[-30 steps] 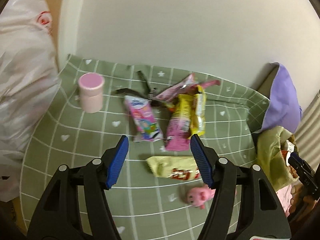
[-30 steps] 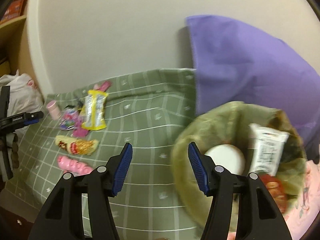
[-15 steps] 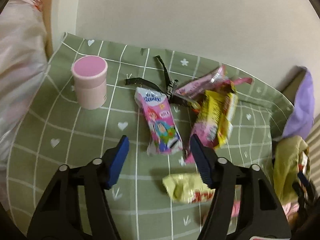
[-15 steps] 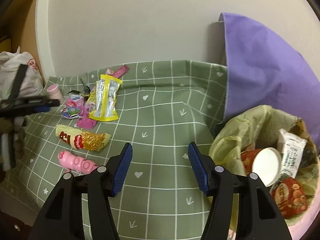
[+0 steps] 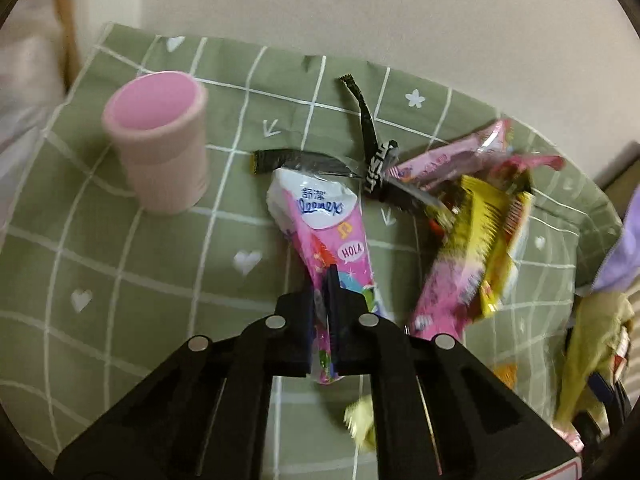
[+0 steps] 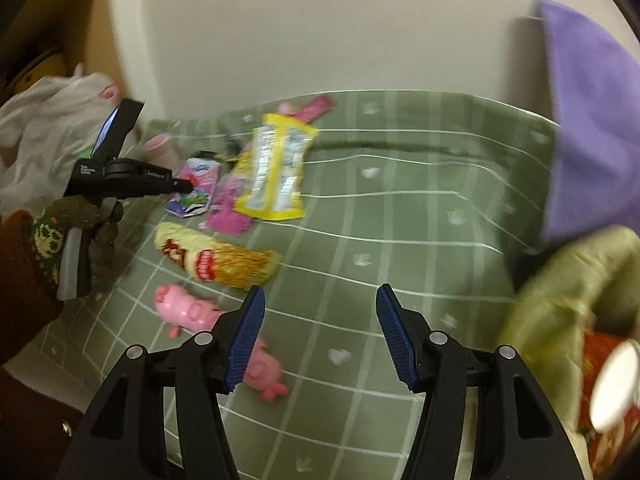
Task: Collect trash
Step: 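Grasp the pink Kleenex pack with left tool while right grasps yellow snack bag, then carry the Kleenex pack and yellow snack bag over the trash bag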
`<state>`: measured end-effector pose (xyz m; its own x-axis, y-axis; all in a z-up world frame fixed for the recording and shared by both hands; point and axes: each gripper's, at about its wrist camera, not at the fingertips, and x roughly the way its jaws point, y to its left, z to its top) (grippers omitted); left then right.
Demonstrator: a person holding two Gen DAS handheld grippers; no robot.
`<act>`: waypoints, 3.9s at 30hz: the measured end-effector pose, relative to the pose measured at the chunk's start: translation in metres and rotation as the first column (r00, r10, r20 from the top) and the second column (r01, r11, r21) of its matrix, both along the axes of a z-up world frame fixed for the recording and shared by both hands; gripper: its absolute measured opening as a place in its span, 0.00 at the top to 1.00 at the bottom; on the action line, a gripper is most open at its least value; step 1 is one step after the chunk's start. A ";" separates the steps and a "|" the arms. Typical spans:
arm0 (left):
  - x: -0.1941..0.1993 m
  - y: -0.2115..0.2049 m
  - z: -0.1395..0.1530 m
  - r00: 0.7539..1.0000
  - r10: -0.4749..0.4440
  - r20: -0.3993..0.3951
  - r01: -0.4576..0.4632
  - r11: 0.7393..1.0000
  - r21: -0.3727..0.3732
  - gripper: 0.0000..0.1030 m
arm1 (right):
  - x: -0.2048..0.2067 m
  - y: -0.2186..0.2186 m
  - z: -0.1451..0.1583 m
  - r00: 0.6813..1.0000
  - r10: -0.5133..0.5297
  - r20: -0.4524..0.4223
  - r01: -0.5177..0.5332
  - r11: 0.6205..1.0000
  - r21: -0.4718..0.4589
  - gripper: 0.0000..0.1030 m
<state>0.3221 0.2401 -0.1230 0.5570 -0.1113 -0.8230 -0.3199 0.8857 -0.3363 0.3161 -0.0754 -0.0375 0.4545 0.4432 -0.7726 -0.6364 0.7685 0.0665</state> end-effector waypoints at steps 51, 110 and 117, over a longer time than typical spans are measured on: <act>-0.132 -0.022 0.021 1.000 -0.008 0.002 0.008 1.000 -0.010 0.95 | 0.035 -0.014 -0.051 0.977 0.120 -0.176 -0.106 0.990 0.087 0.58; -0.020 -0.374 0.151 0.475 -0.822 0.315 0.841 0.529 0.115 0.95 | -0.062 -0.290 0.116 0.780 -0.599 0.181 0.565 0.798 0.210 0.88; 0.000 -0.413 0.101 0.501 -0.847 0.179 0.842 0.525 0.123 0.95 | -0.024 -0.290 0.069 0.838 -0.541 0.063 0.527 0.835 0.156 0.88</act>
<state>0.3220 -0.1727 -0.0224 0.3482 -0.6034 -0.7174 0.6522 0.7057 -0.2769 0.2920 -0.3654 0.0314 0.7207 0.1997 -0.6639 -0.1374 0.9798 0.1457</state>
